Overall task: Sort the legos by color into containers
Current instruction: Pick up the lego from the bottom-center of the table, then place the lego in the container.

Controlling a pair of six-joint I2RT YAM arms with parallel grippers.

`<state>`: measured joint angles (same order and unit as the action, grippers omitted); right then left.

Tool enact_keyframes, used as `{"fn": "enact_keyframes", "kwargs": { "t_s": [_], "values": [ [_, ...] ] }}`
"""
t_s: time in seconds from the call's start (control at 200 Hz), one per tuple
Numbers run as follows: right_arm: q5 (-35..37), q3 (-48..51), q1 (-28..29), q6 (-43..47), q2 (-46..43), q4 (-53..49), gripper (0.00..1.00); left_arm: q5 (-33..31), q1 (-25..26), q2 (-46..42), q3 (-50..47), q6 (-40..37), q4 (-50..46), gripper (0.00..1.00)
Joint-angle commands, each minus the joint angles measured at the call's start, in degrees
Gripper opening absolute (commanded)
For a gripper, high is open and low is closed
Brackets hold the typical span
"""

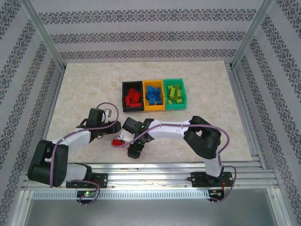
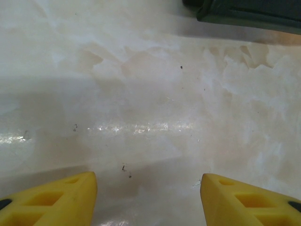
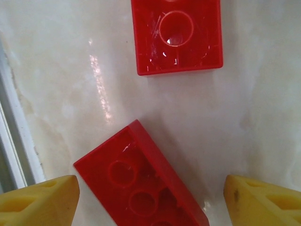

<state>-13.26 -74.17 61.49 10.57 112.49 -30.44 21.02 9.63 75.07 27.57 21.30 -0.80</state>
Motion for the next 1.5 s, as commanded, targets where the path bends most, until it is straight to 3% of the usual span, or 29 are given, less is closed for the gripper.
{"fn": "enact_keyframes", "kwargs": {
  "t_s": [0.0, 0.055, 0.235, 0.425, 0.719, 0.934, 1.194, 1.499],
  "values": [
    [-1.48, -2.33, -0.32, 0.51, 2.12, 0.02, 0.78, 1.22, -0.84, 0.13, -0.04, 0.42, 1.17, 0.60],
    [-1.77, -2.77, -0.45, 0.37, 2.79, 0.02, 0.72, 1.13, -0.88, 0.17, -0.06, 0.47, 1.15, 0.60],
    [-2.56, -1.85, -1.18, -0.36, 2.60, 0.98, 0.38, 1.03, -0.84, 0.25, -0.05, 0.49, 1.17, 0.60],
    [-2.72, 1.21, -2.80, -2.12, -0.25, 2.97, 0.24, 1.24, -0.88, 0.21, -0.06, 0.48, 1.29, 0.60],
    [-3.82, 3.03, -9.37, -10.49, -7.17, 9.84, 0.23, 1.41, -0.85, 0.43, 0.03, 0.48, 1.35, 0.60],
    [2.04, -1.94, -15.10, -19.02, -7.78, 14.64, 0.24, 1.44, -0.84, 0.68, 0.03, 0.50, 1.67, 0.60],
    [12.42, -18.35, -19.31, -26.12, 1.41, 9.22, 0.24, 1.46, -0.88, 0.59, -0.06, 0.34, 1.68, 0.60],
    [13.20, -37.31, -20.93, -29.14, 15.51, 5.63, 0.26, 1.00, -0.85, 0.32, -0.06, 0.34, 1.59, 0.60]
  ]
}}
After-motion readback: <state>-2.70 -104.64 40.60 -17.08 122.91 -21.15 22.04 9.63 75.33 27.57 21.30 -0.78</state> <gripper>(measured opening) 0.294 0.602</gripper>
